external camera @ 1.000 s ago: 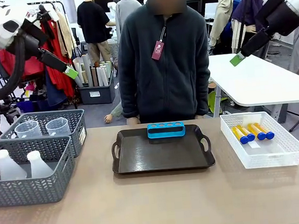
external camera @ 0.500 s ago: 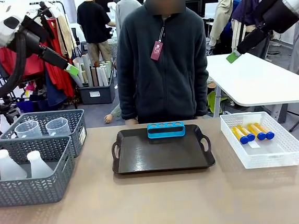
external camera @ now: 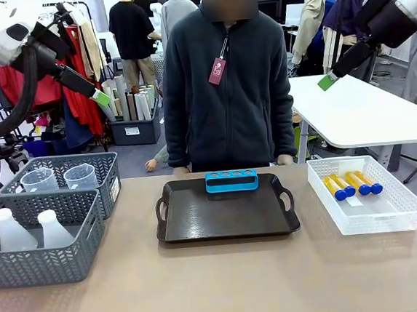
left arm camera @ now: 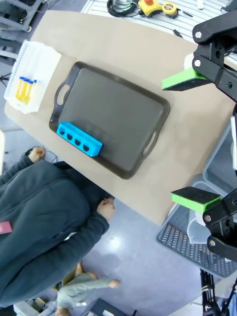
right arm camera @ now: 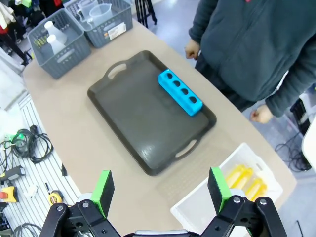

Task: Prepare the laboratory tools.
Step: Pick up one Large Measuring Cup and place it on the Handle tray.

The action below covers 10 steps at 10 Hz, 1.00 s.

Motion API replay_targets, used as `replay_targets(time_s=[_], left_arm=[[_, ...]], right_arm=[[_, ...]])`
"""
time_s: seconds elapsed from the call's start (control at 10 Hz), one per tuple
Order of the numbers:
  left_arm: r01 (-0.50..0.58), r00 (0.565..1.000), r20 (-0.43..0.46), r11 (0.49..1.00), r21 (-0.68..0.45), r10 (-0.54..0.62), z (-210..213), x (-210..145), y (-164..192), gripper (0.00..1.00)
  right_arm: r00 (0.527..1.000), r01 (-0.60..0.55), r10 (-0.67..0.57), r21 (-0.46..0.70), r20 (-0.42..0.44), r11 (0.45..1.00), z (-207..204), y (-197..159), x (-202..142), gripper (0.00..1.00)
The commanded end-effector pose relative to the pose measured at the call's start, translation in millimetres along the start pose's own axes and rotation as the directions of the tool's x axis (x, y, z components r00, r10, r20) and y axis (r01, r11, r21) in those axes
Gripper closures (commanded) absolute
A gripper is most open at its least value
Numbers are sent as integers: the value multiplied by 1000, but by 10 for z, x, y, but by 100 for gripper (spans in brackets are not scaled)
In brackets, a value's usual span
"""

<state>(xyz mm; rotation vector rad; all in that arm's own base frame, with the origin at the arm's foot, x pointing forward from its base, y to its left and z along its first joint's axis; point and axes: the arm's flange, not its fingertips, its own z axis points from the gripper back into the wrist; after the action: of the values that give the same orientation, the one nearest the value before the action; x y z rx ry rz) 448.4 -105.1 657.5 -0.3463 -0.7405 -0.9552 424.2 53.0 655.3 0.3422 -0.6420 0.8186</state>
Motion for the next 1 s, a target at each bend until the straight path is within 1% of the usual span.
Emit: replay_targets(time_s=[0.0, 0.4, 0.5, 0.6, 0.7, 0.8, 0.9], left_arm=[[0, 1000, 13, 1000, 1, 0, 9, 2, 18, 0], [0, 1000, 13, 1000, 1, 0, 9, 2, 18, 0], [0, 1000, 0, 1000, 0, 0, -1, 2, -2, 0], [-34, 995, -91, 999, -10, 33, 67, 6, -32, 0], [-48, 985, -167, 999, 5, 48, 57, 9, 36, 0], [-79, 962, -260, 996, 34, 85, 80, 8, 100, 0], [-107, 938, -323, 991, 84, 128, 69, -19, 174, 0]], right_arm=[[1000, -8, 8, 10, 3, 1000, 7, -9, -1, 0], [1000, -8, 8, 10, 3, 1000, 7, -9, -1, 0], [1000, -8, 8, 10, 3, 1000, 7, -9, -1, 0], [1000, -8, 8, 10, 3, 1000, 7, -9, -1, 0], [1000, -8, 8, 10, 3, 1000, 7, -9, -1, 0], [1000, -8, 8, 10, 3, 1000, 7, -9, -1, 0], [1000, -8, 8, 10, 3, 1000, 7, -9, -1, 0]])
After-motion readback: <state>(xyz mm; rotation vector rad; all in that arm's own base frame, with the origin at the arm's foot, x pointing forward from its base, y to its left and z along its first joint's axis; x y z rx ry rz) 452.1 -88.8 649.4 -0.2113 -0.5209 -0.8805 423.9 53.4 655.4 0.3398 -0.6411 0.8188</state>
